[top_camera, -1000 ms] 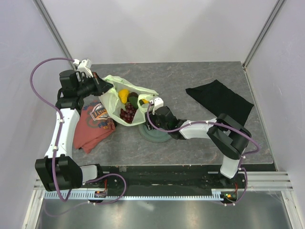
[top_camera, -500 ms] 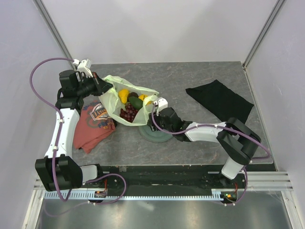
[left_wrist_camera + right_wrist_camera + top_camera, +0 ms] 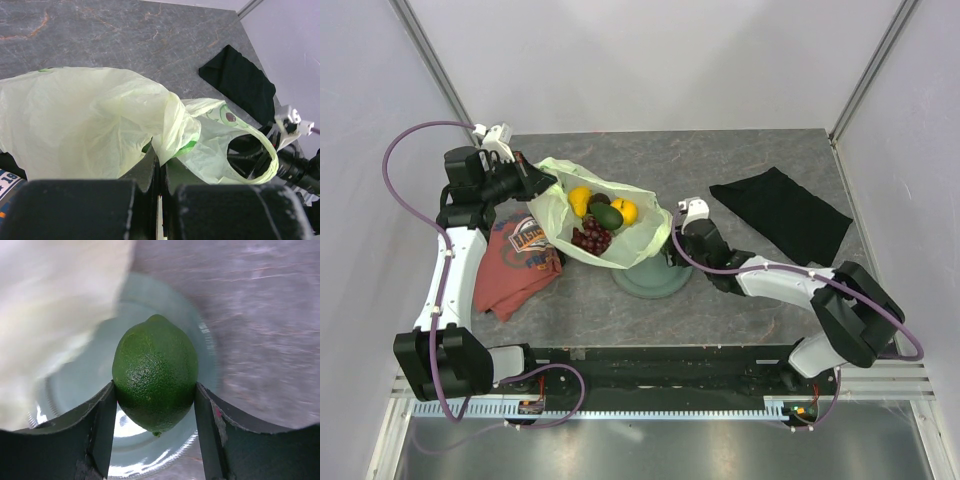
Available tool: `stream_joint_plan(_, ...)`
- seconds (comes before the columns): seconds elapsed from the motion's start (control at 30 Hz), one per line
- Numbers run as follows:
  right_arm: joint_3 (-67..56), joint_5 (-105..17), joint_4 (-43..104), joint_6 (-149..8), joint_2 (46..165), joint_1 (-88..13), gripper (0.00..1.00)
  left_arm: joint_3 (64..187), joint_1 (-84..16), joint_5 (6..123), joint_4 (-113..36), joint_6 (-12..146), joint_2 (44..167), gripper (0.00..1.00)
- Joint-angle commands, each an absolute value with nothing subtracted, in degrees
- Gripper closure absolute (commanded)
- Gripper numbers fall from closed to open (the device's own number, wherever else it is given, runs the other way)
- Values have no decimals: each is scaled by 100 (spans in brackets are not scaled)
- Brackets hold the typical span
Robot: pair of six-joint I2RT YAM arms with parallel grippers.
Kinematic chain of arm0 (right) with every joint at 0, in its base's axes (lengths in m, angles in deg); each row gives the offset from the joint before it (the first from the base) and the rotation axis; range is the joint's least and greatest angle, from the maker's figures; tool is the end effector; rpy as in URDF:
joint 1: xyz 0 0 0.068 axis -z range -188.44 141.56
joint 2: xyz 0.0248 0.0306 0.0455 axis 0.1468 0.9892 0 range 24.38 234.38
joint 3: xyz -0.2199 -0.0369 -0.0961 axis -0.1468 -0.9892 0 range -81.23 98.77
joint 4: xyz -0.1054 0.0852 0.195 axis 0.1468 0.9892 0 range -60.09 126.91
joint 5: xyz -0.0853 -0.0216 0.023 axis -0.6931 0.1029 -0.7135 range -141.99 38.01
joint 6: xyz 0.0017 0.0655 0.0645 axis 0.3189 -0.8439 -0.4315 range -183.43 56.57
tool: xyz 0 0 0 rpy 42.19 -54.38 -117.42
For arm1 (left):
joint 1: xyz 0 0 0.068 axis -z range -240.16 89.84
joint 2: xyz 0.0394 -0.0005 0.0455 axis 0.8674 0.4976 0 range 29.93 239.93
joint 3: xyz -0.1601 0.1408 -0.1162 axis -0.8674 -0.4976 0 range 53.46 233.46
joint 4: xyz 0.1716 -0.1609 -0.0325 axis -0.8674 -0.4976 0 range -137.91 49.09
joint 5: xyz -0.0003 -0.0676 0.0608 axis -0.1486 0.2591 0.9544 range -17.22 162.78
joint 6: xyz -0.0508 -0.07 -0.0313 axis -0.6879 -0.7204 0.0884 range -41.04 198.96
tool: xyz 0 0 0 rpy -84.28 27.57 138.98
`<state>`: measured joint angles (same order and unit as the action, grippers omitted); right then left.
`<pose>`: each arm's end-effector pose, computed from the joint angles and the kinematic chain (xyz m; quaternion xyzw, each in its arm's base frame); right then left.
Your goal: Place the fruits into the plastic bag
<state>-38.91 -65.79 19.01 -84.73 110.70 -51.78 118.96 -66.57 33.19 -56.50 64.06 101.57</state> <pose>0.2562 0.2147 0.1525 -0.1107 0.8677 0.1636 0.4561 0.3030 -0.0189 0.3198 0.0427 0.8005 -0.3186 0.5058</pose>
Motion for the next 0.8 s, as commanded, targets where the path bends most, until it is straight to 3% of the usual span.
stream_joint_plan(0.0,-3949,-7018,2217,-8742,10604,-4888,63,11973,-6692,3209,-5514,6437,10148,98)
stream_joint_plan(0.37,-3764,-7651,3175,-8839,9331,-4395,63,11982,-6701,3174,-5514,6437,10165,98)
stream_joint_plan(0.53,-3685,-6765,2414,-8707,8373,-4421,64,11982,-6692,3156,-5523,6428,10174,98)
stream_joint_plan(0.77,-2974,-6710,2173,-8031,8615,-5561,66,11982,-6701,3130,-5497,6428,10148,99)
